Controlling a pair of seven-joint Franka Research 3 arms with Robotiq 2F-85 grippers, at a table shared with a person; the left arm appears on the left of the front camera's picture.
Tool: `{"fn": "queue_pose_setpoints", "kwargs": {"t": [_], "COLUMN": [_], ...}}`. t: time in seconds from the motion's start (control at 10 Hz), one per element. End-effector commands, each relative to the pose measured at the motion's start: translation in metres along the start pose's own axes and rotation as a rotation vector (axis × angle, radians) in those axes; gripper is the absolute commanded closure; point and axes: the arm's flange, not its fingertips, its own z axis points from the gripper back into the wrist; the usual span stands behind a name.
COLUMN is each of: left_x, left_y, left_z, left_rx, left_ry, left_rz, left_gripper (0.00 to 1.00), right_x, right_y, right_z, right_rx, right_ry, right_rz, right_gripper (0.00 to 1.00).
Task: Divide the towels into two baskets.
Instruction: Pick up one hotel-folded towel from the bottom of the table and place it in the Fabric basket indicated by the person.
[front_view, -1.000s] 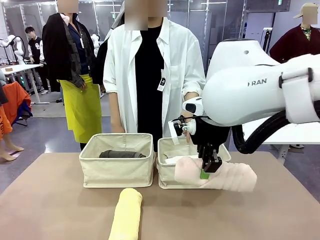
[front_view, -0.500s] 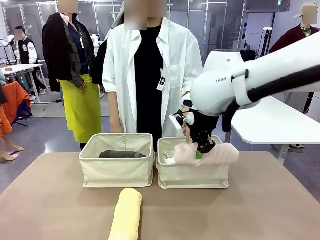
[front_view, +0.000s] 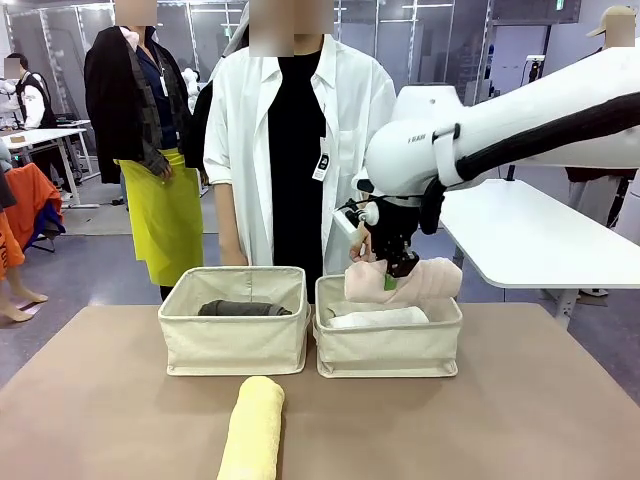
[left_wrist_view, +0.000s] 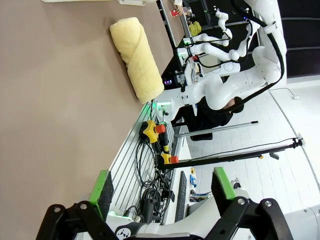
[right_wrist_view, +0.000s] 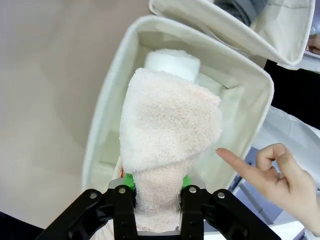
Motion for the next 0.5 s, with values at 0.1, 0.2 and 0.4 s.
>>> {"fn": "queue_pose_setpoints", "kwargs": {"t": [0.1, 0.2, 0.4], "left_x": [-0.002, -0.002, -0.002], "left_y": [-0.006, -0.006, -0.006], "left_z": [0.003, 0.003, 0.003], "left_rx": [0.011, 0.011, 0.011], "left_ry": [0.003, 0.003, 0.003], "left_rz": [0.01, 0.01, 0.01], "left_gripper": [0.0, 0.0, 0.0], "right_x": [-0.007, -0.009, -0.005], "right_y": [-0.03, -0.035, -0.041], "right_z": [-0.028, -0.045, -0.075], "right_rx": [-0.088, -0.079, -0.062], "right_ry": [0.047, 0.043, -0.005], "right_rz": [0.018, 0.001, -0.029], "right_gripper": [0.65, 0.65, 0.65]}}
